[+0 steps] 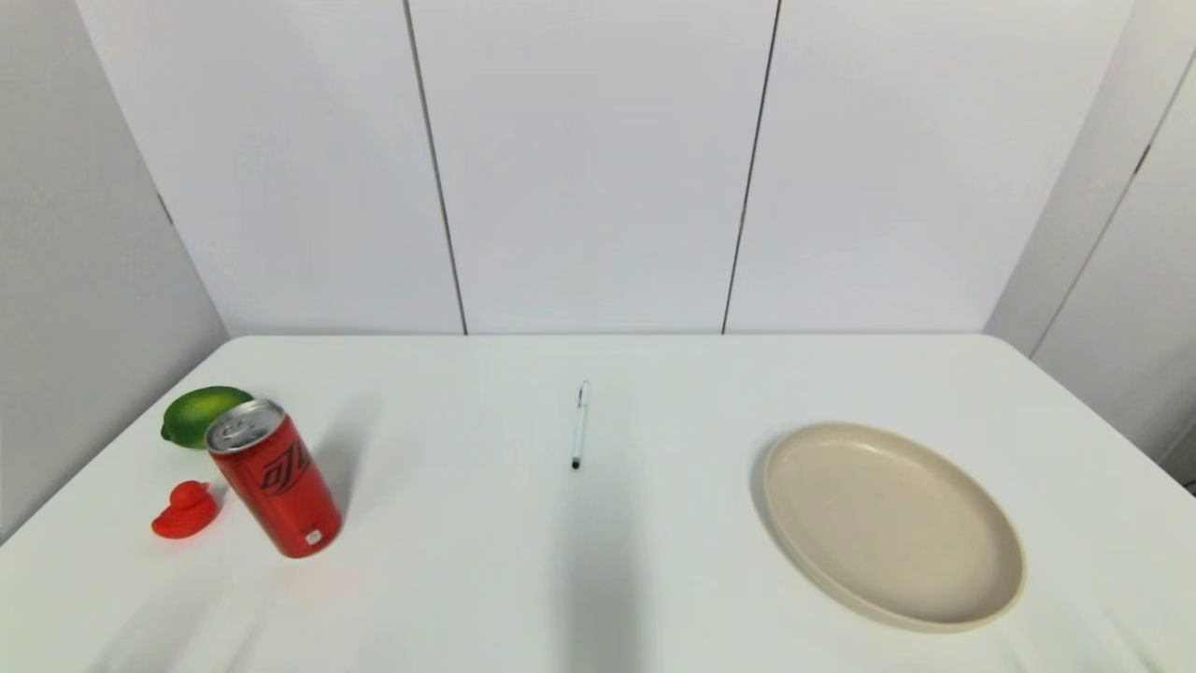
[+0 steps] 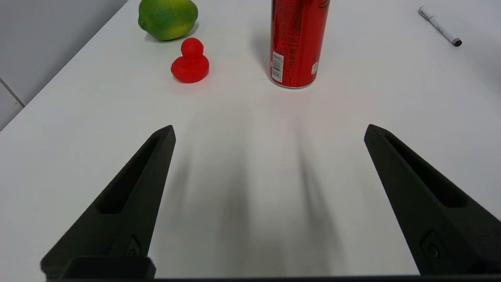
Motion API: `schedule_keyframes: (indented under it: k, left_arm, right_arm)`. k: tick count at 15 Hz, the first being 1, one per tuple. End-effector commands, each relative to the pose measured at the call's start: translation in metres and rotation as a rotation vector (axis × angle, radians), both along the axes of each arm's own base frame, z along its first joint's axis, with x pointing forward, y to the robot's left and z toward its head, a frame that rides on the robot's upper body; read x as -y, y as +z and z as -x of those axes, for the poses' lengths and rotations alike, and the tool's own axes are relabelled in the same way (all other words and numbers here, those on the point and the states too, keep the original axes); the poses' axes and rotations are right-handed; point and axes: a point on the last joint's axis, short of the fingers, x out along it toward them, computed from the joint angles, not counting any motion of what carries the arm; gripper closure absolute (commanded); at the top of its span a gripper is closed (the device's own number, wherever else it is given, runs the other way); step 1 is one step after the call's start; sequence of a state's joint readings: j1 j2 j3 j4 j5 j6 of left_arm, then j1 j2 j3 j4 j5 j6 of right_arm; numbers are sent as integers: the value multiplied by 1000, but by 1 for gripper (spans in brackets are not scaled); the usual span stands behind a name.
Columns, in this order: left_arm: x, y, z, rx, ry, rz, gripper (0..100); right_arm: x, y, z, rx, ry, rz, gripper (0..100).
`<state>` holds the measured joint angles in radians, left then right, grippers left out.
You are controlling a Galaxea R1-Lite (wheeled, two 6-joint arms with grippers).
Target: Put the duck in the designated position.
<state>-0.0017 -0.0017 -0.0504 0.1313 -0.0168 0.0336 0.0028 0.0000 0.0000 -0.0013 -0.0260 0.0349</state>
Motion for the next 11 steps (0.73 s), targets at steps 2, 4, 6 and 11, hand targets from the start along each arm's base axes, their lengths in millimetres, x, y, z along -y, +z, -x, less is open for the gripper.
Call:
schedule_keyframes:
  k: [2, 4, 6, 11]
  left_arm:
    - [0, 0, 0, -2, 0, 0, 0]
    - [0, 0, 0, -2, 0, 0, 0]
    - [0, 0, 0, -2, 0, 0, 0]
    - [0, 0, 0, -2, 0, 0, 0]
  right_arm:
    - [0, 0, 0, 0, 0, 0, 0]
    - [0, 0, 0, 2, 0, 0, 0]
    - [0, 0, 0, 2, 0, 0, 0]
    - [0, 0, 0, 2, 0, 1, 0]
